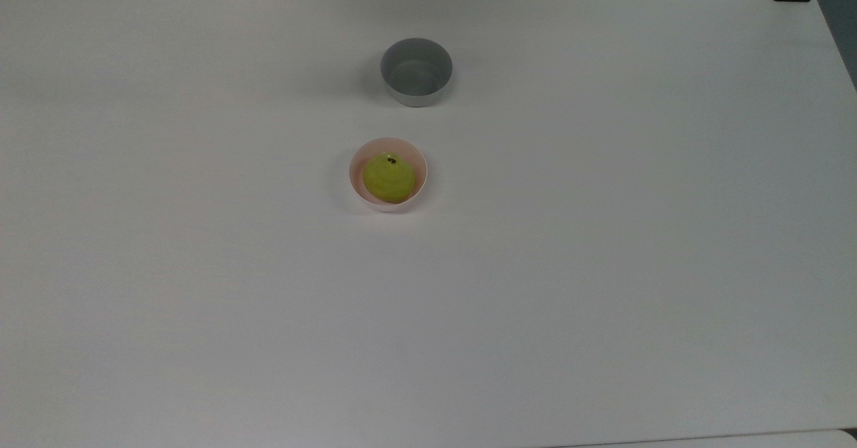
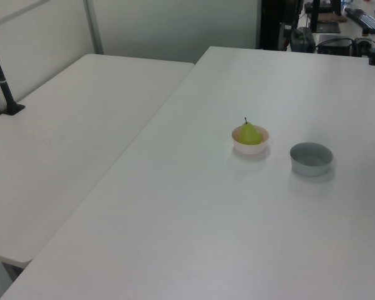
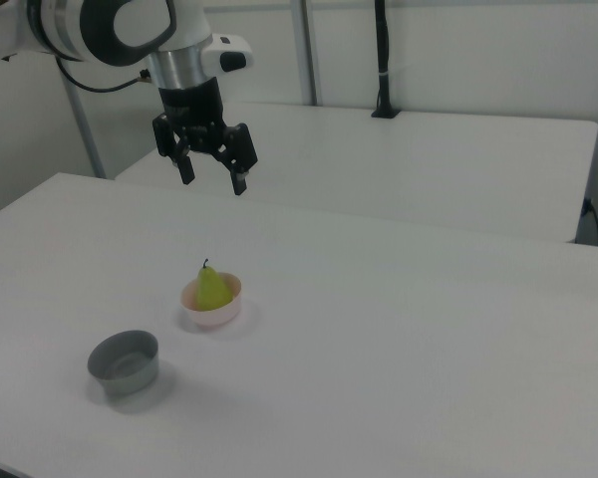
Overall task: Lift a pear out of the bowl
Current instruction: 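Move the open gripper toward the pink bowl holding the green pear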
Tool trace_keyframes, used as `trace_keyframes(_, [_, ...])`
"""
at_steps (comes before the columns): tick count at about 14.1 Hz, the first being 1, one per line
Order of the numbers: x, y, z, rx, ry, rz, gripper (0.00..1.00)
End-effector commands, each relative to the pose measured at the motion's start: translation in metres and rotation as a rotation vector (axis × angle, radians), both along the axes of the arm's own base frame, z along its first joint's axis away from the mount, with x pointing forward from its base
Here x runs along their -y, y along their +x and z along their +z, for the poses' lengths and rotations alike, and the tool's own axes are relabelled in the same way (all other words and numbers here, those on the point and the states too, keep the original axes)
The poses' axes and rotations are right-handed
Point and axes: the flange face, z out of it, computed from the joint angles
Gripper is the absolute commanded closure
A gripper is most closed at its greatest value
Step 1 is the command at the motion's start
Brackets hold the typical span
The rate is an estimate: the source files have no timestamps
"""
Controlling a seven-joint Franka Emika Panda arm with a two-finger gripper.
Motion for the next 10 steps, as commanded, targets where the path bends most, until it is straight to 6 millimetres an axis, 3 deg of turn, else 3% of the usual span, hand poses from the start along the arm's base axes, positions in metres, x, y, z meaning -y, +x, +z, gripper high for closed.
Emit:
trace_keyframes(1, [-0.0038,0.0004,-0.0006,0.008,0.013,0.015,0.0])
trace_keyframes(10, [-0.0013,-0.0007,0.0,0.005,0.003,0.04,0.0])
